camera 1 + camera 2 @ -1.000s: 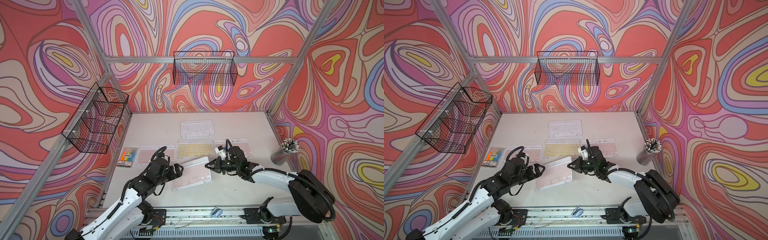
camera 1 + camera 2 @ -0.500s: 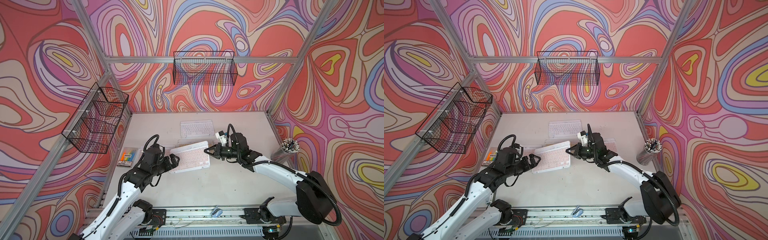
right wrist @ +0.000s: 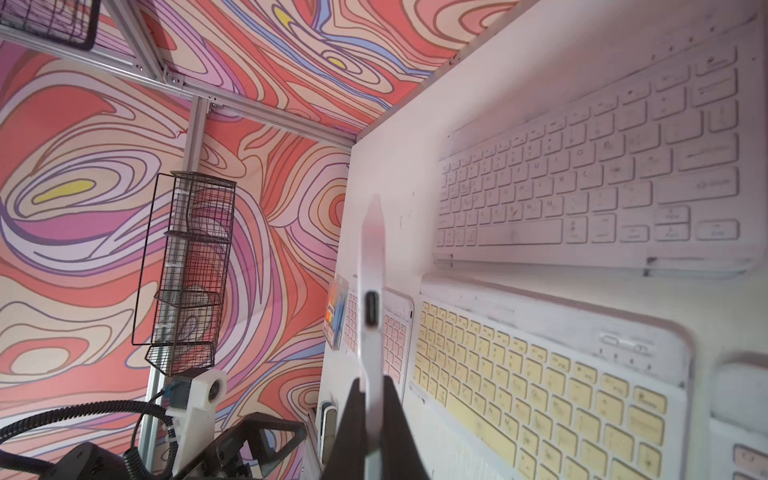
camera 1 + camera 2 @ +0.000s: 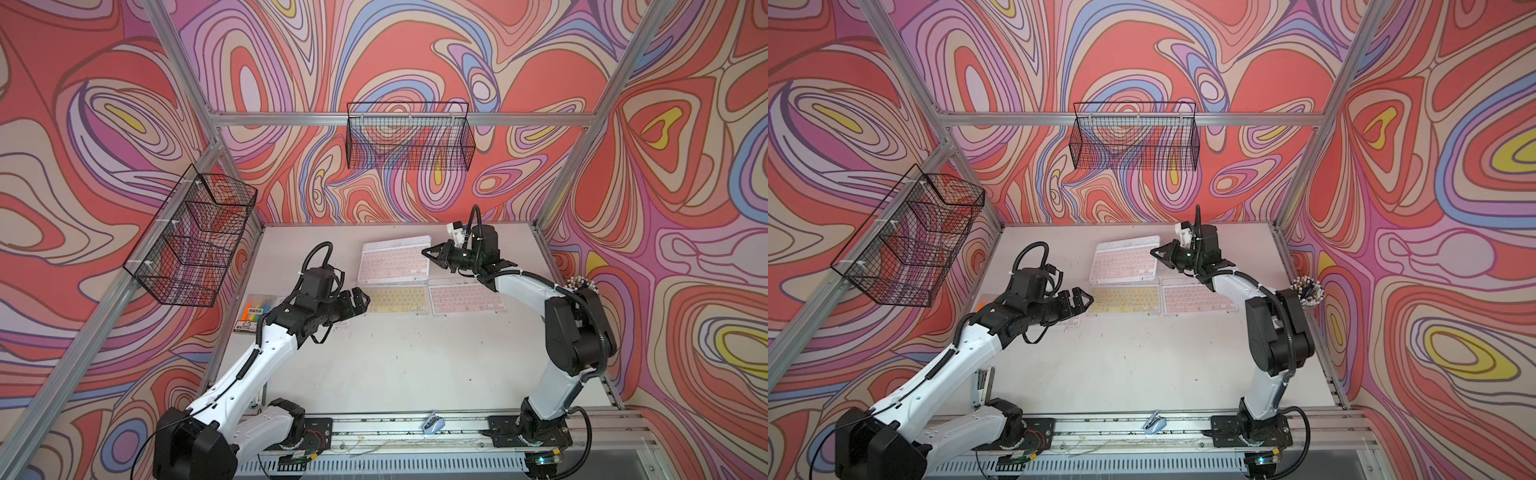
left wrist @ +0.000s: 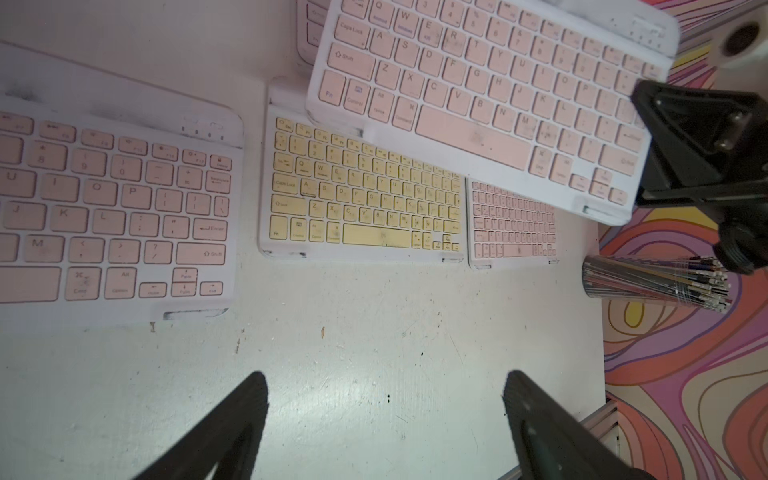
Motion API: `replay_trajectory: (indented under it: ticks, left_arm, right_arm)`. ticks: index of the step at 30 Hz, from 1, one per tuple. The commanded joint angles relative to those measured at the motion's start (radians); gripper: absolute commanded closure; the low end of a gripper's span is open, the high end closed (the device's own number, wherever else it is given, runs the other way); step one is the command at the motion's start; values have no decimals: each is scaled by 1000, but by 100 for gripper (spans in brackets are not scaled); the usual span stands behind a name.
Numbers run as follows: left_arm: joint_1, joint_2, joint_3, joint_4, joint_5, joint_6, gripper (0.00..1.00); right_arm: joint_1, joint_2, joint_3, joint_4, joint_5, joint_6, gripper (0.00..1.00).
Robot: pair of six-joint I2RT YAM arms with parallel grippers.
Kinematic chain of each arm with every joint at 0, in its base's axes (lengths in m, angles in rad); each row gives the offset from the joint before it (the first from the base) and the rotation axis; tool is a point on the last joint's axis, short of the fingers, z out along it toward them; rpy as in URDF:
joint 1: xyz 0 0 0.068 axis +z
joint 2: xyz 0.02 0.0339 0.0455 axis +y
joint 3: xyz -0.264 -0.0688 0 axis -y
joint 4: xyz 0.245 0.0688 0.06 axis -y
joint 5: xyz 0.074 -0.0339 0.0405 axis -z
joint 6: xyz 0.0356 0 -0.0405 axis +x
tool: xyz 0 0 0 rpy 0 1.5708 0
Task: Stack the numeric keypads
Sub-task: Place the numeric keypad at the numeric keypad.
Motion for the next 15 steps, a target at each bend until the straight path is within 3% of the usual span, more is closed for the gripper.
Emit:
replay_trajectory:
  ticks: [1,7,15]
  left_arm:
    - [21,59,47,83,43,36,9]
    - [37,169,116,157,178,22,10]
    - [40,227,147,166,240,39,2]
  right_arm:
    - [-31,90,125,126,-140,49,100]
    - [-75,290,335,124,-254,83,100]
    - [-112,464,514,86,-336,94,100]
